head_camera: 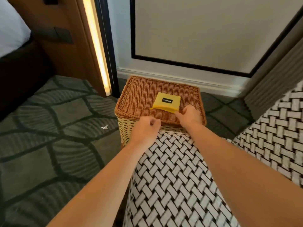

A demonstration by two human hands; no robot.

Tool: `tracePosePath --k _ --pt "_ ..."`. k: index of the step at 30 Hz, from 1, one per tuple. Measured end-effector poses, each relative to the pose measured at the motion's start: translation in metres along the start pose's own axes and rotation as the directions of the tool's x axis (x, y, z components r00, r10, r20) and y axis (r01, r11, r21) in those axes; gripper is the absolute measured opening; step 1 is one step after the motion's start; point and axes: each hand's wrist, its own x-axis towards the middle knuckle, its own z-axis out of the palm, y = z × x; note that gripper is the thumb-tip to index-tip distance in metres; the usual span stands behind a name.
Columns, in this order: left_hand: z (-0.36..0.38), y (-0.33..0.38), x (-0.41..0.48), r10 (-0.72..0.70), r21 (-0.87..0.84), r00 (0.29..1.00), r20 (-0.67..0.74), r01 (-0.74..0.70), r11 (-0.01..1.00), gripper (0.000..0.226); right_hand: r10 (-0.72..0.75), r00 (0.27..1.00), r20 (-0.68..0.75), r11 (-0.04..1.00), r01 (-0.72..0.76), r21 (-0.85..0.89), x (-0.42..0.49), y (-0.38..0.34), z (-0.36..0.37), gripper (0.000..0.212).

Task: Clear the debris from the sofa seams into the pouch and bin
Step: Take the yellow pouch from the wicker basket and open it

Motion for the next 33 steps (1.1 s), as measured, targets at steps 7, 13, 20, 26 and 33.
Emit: tracePosePath --k 7,13,20,26,33 --pt "0.007 -0.003 0.01 0.014 0.168 1.0 -0.011 -0.012 0.986 0.034 -0.006 0.999 0.034 0.994 0.009 -0.111 0.037 0.01 0.025 0.039" --pt "0.007 -0.003 0.014 -0.011 0.165 1.0 0.006 0.01 0.986 0.034 0.003 1.0 0.009 0.979 -0.001 -0.202 0.05 0.005 0.037 0.034" --pt "0.005 0.0 0.01 -0.035 0.118 0.999 0.008 0.034 0.992 0.027 -0.055 0.997 -0.062 0.951 0.033 -0.307 0.04 0.001 0.03 0.019" --pt "0.01 0.009 -0.033 0.124 0.27 0.98 -0.153 -0.079 0.96 0.014 -0.15 0.986 -0.07 0.946 0.123 -0.301 0.003 0.003 -0.005 0.022" --pt "0.007 0.008 -0.116 0.039 0.203 0.996 -0.082 -0.022 0.979 0.074 -0.255 0.966 -0.038 0.96 0.248 -0.128 -0.088 0.008 -0.065 0.027"
